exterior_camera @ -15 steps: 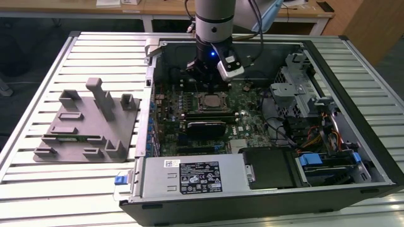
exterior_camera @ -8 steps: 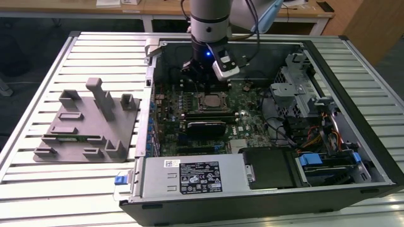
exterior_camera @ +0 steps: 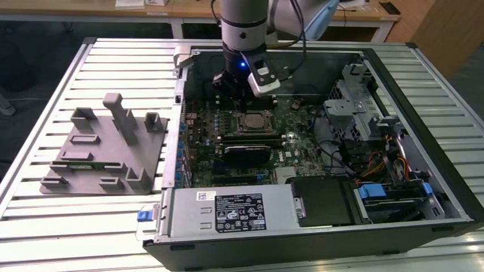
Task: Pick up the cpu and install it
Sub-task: 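Install the first cpu locking lever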
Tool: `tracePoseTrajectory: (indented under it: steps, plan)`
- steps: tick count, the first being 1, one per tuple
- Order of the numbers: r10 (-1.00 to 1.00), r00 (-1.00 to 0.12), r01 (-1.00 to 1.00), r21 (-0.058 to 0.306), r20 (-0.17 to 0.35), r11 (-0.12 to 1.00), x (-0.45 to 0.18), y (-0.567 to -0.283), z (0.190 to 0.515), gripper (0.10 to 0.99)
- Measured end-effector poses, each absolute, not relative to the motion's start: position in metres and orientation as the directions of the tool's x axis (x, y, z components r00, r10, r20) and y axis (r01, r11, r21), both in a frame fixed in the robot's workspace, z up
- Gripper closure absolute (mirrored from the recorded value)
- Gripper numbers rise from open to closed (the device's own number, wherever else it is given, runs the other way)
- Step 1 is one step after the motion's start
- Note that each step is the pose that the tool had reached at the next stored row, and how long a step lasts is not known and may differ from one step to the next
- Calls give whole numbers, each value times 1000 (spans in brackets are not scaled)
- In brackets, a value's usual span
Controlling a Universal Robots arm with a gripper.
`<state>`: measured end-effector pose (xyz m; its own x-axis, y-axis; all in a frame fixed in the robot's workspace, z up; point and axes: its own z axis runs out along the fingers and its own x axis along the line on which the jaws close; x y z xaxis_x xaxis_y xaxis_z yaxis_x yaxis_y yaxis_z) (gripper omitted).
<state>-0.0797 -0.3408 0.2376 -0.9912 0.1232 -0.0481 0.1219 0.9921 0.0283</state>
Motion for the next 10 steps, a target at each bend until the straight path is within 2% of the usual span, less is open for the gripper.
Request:
tracePoseTrajectory:
  steps: [10]
  plan:
    - [123,-991,122,28,-48,992,-99,-341,238,980]
